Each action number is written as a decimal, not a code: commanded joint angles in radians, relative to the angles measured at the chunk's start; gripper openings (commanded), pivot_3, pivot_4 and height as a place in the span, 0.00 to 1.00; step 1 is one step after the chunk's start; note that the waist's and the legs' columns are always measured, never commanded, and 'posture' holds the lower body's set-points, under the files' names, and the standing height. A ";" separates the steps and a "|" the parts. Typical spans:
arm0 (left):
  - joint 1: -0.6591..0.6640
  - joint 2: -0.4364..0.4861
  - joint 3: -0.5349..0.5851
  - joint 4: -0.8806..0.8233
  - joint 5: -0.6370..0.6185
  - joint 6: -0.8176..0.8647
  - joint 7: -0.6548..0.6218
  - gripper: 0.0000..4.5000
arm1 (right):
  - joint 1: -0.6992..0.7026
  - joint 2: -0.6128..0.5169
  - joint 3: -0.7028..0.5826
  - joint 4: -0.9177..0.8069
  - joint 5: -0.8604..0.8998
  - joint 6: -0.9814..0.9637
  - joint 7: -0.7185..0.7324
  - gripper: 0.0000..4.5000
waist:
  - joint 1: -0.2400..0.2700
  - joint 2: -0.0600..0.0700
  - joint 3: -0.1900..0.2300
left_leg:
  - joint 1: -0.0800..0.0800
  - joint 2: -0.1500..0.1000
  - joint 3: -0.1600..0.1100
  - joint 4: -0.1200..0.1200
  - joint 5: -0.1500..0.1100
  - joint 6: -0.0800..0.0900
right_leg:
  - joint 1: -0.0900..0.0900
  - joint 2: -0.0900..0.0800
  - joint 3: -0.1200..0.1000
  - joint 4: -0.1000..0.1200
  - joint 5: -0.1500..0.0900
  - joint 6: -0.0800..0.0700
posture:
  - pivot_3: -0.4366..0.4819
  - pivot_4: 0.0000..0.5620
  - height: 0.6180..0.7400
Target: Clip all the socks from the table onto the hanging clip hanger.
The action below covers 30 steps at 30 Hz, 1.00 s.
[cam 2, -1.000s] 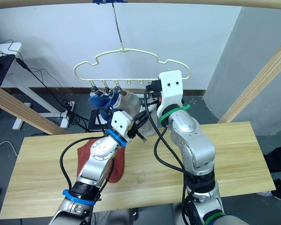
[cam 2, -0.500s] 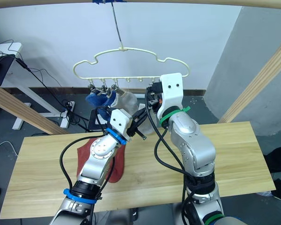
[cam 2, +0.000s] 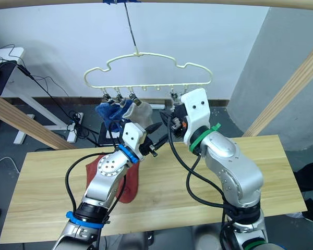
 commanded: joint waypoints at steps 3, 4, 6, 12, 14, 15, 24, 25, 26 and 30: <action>0.024 0.042 0.011 -0.115 -0.065 0.054 -0.071 0.81 | 0.037 -0.079 0.005 -0.102 0.025 -0.043 0.050 0.53 | 0.000 0.000 0.000 | 0.000 0.000 0.000 0.000 0.000 0.000 | 0.000 0.000 0.000 0.000 0.000 0.000 | 0.20 0.50 1.00; 0.027 0.050 0.015 -0.126 -0.072 0.057 -0.078 0.88 | 0.044 -0.086 0.002 -0.106 0.026 -0.049 0.049 0.53 | 0.000 0.000 0.000 | 0.000 0.000 0.000 0.000 0.000 0.000 | 0.000 0.000 0.000 0.000 0.000 0.000 | 0.20 0.50 1.00; 0.050 0.084 0.035 -0.191 -0.141 0.110 -0.132 0.95 | 0.091 -0.118 -0.005 -0.131 0.014 -0.077 0.051 0.53 | 0.000 0.000 0.000 | 0.000 0.000 0.000 0.000 0.000 0.000 | 0.000 0.000 0.000 0.000 0.000 0.000 | 0.20 0.50 1.00; 0.074 0.181 0.093 -0.329 -0.310 0.242 -0.242 0.95 | 0.152 -0.151 0.009 -0.136 -0.055 -0.157 0.005 0.53 | 0.001 0.000 0.000 | 0.001 0.000 0.000 0.000 0.000 0.000 | 0.000 0.000 0.001 0.000 0.000 0.000 | 0.20 0.49 1.00; 0.076 0.206 0.105 -0.352 -0.330 0.261 -0.258 0.95 | 0.150 -0.138 0.013 -0.125 -0.061 -0.170 -0.007 0.53 | 0.001 0.000 0.000 | 0.001 0.000 0.000 0.000 0.000 0.000 | 0.000 0.000 0.000 0.000 0.000 0.000 | 0.21 0.49 1.00; 0.077 0.220 0.117 -0.370 -0.346 0.273 -0.268 0.95 | 0.146 -0.130 0.019 -0.115 -0.068 -0.177 -0.015 0.53 | 0.001 0.000 0.000 | 0.001 0.000 0.000 0.000 0.000 0.000 | 0.000 0.000 0.000 0.000 0.000 0.000 | 0.21 0.49 1.00; 0.047 0.297 0.180 -0.454 -0.462 0.369 -0.298 0.95 | 0.114 -0.088 0.046 -0.017 -0.148 -0.244 -0.070 0.53 | 0.004 0.000 0.000 | 0.000 0.000 0.000 0.000 0.001 0.000 | 0.000 0.000 0.000 0.000 0.000 0.000 | 0.23 0.48 1.00; 0.043 0.302 0.183 -0.456 -0.465 0.373 -0.298 0.95 | 0.112 -0.083 0.047 -0.011 -0.153 -0.249 -0.074 0.53 | 0.005 0.000 0.000 | 0.000 0.000 0.000 0.000 0.001 0.000 | 0.000 0.000 0.000 0.000 0.000 0.000 | 0.23 0.48 1.00; 0.040 0.305 0.185 -0.457 -0.468 0.376 -0.297 0.95 | 0.112 -0.079 0.048 -0.008 -0.157 -0.252 -0.076 0.53 | 0.005 0.000 0.000 | 0.000 0.000 0.000 0.000 0.001 0.000 | 0.000 0.000 0.000 0.000 0.000 0.000 | 0.23 0.48 1.00; 0.014 0.312 0.182 -0.453 -0.463 0.374 -0.295 0.95 | 0.107 -0.063 0.050 0.011 -0.177 -0.261 -0.084 0.53 | 0.006 0.000 0.000 | 0.000 0.000 0.000 0.000 0.001 0.000 | 0.000 0.000 0.001 0.000 0.000 0.000 | 0.24 0.48 1.00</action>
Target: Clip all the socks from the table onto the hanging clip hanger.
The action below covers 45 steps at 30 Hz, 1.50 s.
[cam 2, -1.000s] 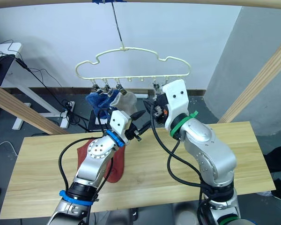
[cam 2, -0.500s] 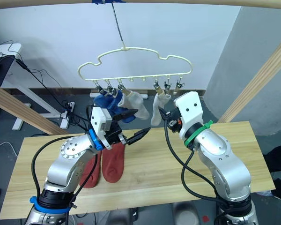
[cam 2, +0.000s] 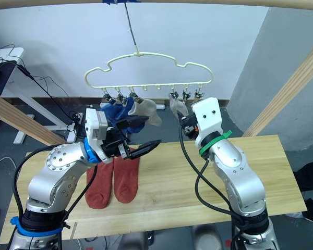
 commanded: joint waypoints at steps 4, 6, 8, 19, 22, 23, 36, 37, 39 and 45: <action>-0.036 0.007 0.013 -0.031 -0.008 -0.005 0.000 0.95 | -0.029 0.025 0.009 0.006 -0.031 -0.044 -0.016 0.53 | -0.001 0.000 0.000 | 0.000 0.000 0.000 0.000 0.000 0.000 | 0.000 0.000 0.000 0.000 0.000 0.000 | 0.24 0.48 1.00; -0.043 0.005 0.008 -0.030 -0.005 -0.005 0.004 0.95 | -0.038 0.031 0.007 0.026 -0.047 -0.051 -0.025 0.53 | -0.001 0.000 0.000 | 0.000 0.000 0.000 0.000 0.000 0.000 | 0.000 0.000 0.000 0.000 0.000 0.000 | 0.24 0.48 1.00; -0.047 0.003 0.005 -0.030 -0.002 -0.005 0.005 0.95 | -0.045 0.037 0.004 0.041 -0.060 -0.057 -0.030 0.53 | 0.000 0.000 0.000 | 0.000 0.000 0.000 0.000 0.000 0.000 | 0.000 0.000 0.000 0.000 0.000 0.000 | 0.24 0.48 1.00; -0.065 -0.005 -0.012 -0.030 0.013 -0.007 0.011 0.95 | -0.087 0.072 -0.014 0.104 -0.075 -0.072 -0.040 0.53 | 0.000 0.000 0.000 | 0.000 0.000 0.000 0.000 0.000 0.000 | 0.000 0.000 0.000 0.000 0.000 0.000 | 0.24 0.49 1.00; -0.064 -0.007 -0.016 -0.029 0.022 -0.010 0.010 0.95 | -0.089 0.074 -0.013 0.105 -0.082 -0.069 -0.042 0.53 | 0.000 0.000 0.000 | 0.000 0.000 0.000 0.000 0.000 0.000 | 0.000 0.000 0.000 0.000 0.000 0.000 | 0.24 0.49 1.00; -0.063 -0.007 -0.016 -0.029 0.024 -0.011 0.009 0.95 | -0.089 0.075 -0.013 0.104 -0.084 -0.069 -0.042 0.53 | 0.000 0.000 0.000 | 0.000 0.000 0.000 0.000 0.000 0.000 | 0.000 0.000 0.000 0.000 0.000 0.000 | 0.24 0.49 1.00; -0.062 -0.012 -0.021 -0.024 0.038 -0.022 0.005 0.95 | -0.112 0.099 -0.017 0.178 -0.125 -0.108 -0.075 0.53 | 0.000 0.000 0.000 | 0.000 0.000 0.000 0.000 0.000 0.000 | 0.000 0.000 0.000 0.000 0.000 0.000 | 0.25 0.49 1.00; -0.063 -0.014 -0.022 -0.023 0.038 -0.022 0.005 0.95 | -0.116 0.102 -0.019 0.188 -0.130 -0.115 -0.079 0.53 | 0.000 0.000 0.000 | 0.000 0.000 0.000 0.000 0.000 0.000 | 0.000 0.000 0.000 0.000 0.000 0.000 | 0.25 0.49 1.00; -0.063 -0.016 -0.024 -0.021 0.041 -0.024 0.005 0.95 | -0.121 0.105 -0.020 0.201 -0.134 -0.124 -0.082 0.53 | 0.000 0.000 0.000 | 0.000 0.000 0.000 0.000 0.000 0.000 | 0.000 0.000 0.000 0.000 0.000 0.000 | 0.25 0.49 1.00; -0.058 -0.020 -0.029 -0.025 0.042 -0.026 0.004 0.95 | -0.146 0.110 -0.029 0.248 -0.149 -0.154 -0.085 0.53 | 0.000 0.000 0.000 | 0.000 0.000 0.000 0.000 0.000 0.000 | 0.000 0.000 0.000 0.000 0.000 0.000 | 0.25 0.49 1.00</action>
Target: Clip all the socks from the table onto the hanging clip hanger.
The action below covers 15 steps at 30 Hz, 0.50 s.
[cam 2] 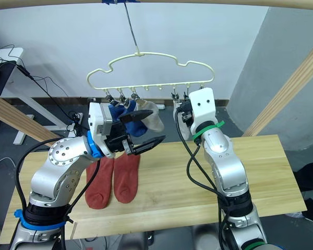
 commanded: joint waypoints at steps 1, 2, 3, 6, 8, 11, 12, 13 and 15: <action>-0.001 -0.008 -0.001 -0.025 -0.001 -0.022 -0.002 0.95 | -0.030 0.012 -0.020 -0.008 -0.011 -0.037 -0.014 0.53 | 0.000 0.000 0.000 | 0.000 0.000 0.000 0.000 0.000 0.000 | 0.000 0.000 0.000 0.000 0.000 0.000 | 0.25 0.49 1.00; -0.001 -0.008 -0.002 -0.025 -0.001 -0.023 -0.001 0.95 | -0.033 0.017 -0.024 -0.005 -0.010 -0.037 -0.015 0.53 | 0.000 0.000 0.000 | 0.000 0.000 0.000 0.000 0.000 0.000 | 0.000 0.000 0.000 0.000 0.000 0.000 | 0.25 0.49 1.00; -0.001 -0.008 -0.002 -0.025 -0.001 -0.022 -0.003 0.95 | -0.037 0.027 -0.030 -0.003 -0.005 -0.035 -0.014 0.53 | 0.000 0.000 0.000 | 0.000 0.000 0.000 0.000 0.000 0.000 | 0.000 0.000 0.000 0.000 0.000 0.000 | 0.25 0.49 1.00; 0.002 -0.006 -0.003 -0.025 0.000 -0.024 -0.006 0.95 | -0.046 0.062 -0.046 -0.009 0.018 -0.018 -0.013 0.53 | 0.000 0.000 0.000 | 0.000 0.000 0.000 0.000 0.000 0.000 | 0.000 0.000 0.000 0.000 0.000 0.000 | 0.25 0.49 1.00; 0.004 -0.006 -0.003 -0.024 0.000 -0.025 -0.007 0.95 | -0.054 0.092 -0.061 -0.018 0.037 0.007 -0.017 0.53 | 0.000 0.000 0.000 | 0.000 0.000 0.000 0.000 0.000 0.000 | 0.000 0.000 0.000 0.000 0.000 0.000 | 0.25 0.49 1.00; 0.005 -0.005 -0.003 -0.022 0.000 -0.027 -0.008 0.95 | -0.067 0.123 -0.070 -0.028 0.043 0.040 -0.032 0.53 | 0.000 0.000 0.000 | 0.000 0.000 0.000 0.000 0.000 0.000 | 0.000 0.000 0.000 0.000 0.000 0.000 | 0.25 0.49 1.00; 0.006 -0.006 -0.003 -0.021 0.001 -0.028 -0.008 0.95 | -0.069 0.130 -0.069 -0.032 0.042 0.047 -0.037 0.53 | 0.000 0.000 0.000 | 0.000 0.000 0.000 0.000 0.000 0.000 | 0.000 0.000 0.000 0.000 0.000 0.000 | 0.25 0.49 1.00; 0.006 -0.006 -0.004 -0.021 0.002 -0.029 -0.008 0.95 | -0.070 0.134 -0.068 -0.035 0.040 0.051 -0.040 0.53 | 0.000 0.000 0.000 | 0.000 0.000 0.000 0.000 0.000 0.000 | 0.000 0.000 0.000 0.000 0.000 0.000 | 0.25 0.49 1.00; 0.006 -0.007 -0.005 -0.020 0.002 -0.030 -0.008 0.95 | -0.069 0.142 -0.067 -0.043 0.039 0.061 -0.045 0.53 | 0.000 0.000 0.000 | 0.000 0.000 0.000 0.000 0.000 0.000 | 0.000 0.000 0.000 0.000 0.000 0.000 | 0.25 0.49 1.00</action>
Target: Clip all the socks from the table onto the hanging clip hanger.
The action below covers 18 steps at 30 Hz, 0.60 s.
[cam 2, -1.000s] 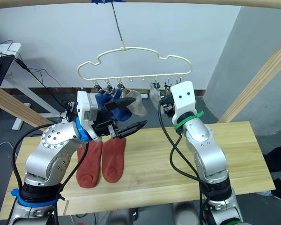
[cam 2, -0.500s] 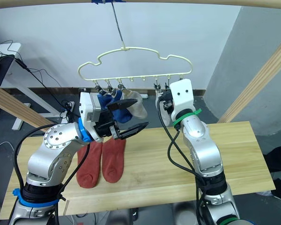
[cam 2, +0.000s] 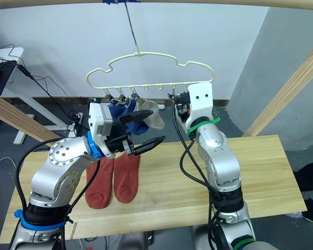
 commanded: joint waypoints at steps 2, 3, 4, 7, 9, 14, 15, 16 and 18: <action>0.005 -0.007 -0.004 -0.021 0.001 -0.025 -0.006 0.95 | -0.018 0.021 -0.011 -0.068 0.012 0.015 -0.019 0.53 | 0.000 0.000 0.000 | 0.000 0.000 0.000 0.000 0.000 0.000 | 0.000 0.000 0.000 0.000 0.000 0.000 | 0.25 0.49 1.00; 0.006 -0.006 -0.004 -0.022 0.001 -0.026 -0.006 0.95 | -0.018 0.024 -0.011 -0.071 0.013 0.019 -0.019 0.53 | 0.000 0.000 0.000 | 0.000 0.000 0.000 0.000 0.000 0.000 | 0.000 0.000 0.000 0.000 0.000 0.000 | 0.25 0.49 1.00; 0.007 -0.006 -0.004 -0.022 0.001 -0.026 -0.006 0.95 | -0.016 0.029 -0.009 -0.080 0.013 0.026 -0.023 0.53 | 0.000 0.000 0.000 | 0.000 0.000 0.000 0.000 0.000 0.000 | 0.000 0.000 0.000 0.000 0.000 0.000 | 0.25 0.49 1.00; 0.010 -0.005 -0.005 -0.023 0.000 -0.027 -0.006 0.95 | -0.010 0.038 -0.001 -0.099 0.007 0.042 -0.030 0.53 | 0.000 0.000 0.000 | 0.000 0.000 0.000 0.000 0.000 0.000 | 0.000 0.000 0.000 0.000 0.000 0.000 | 0.25 0.49 1.00; 0.011 -0.005 -0.006 -0.026 -0.003 -0.025 -0.006 0.95 | -0.003 0.037 0.005 -0.109 -0.005 0.048 -0.038 0.53 | 0.000 0.000 0.000 | 0.000 0.000 0.000 0.000 0.000 0.000 | 0.000 0.000 0.000 0.000 0.000 0.000 | 0.25 0.49 1.00; 0.014 -0.003 -0.010 -0.029 -0.006 -0.022 -0.007 0.95 | 0.040 0.023 0.022 -0.161 -0.015 0.086 -0.039 0.53 | 0.000 0.000 0.000 | 0.000 0.000 0.000 0.000 0.000 0.000 | 0.000 0.000 0.000 0.000 0.000 0.000 | 0.25 0.49 1.00; 0.015 -0.002 -0.011 -0.030 -0.006 -0.021 -0.007 0.95 | 0.057 0.016 0.028 -0.183 -0.010 0.105 -0.031 0.53 | 0.000 0.000 0.000 | 0.000 0.000 0.000 0.000 0.000 0.000 | 0.000 0.000 0.000 0.000 0.000 0.000 | 0.25 0.49 1.00; 0.016 -0.001 -0.011 -0.031 -0.006 -0.020 -0.006 0.95 | 0.068 0.012 0.032 -0.199 -0.006 0.119 -0.027 0.53 | 0.000 0.000 0.000 | 0.000 0.000 0.000 0.000 0.000 0.000 | 0.000 0.000 0.000 0.000 0.000 0.000 | 0.24 0.50 1.00; 0.018 0.001 -0.012 -0.030 -0.006 -0.021 -0.008 0.95 | 0.094 -0.004 0.043 -0.235 0.000 0.147 -0.014 0.53 | 0.000 0.000 0.000 | 0.000 0.000 0.000 0.000 0.000 0.000 | 0.000 0.000 0.000 0.000 0.000 0.000 | 0.24 0.50 1.00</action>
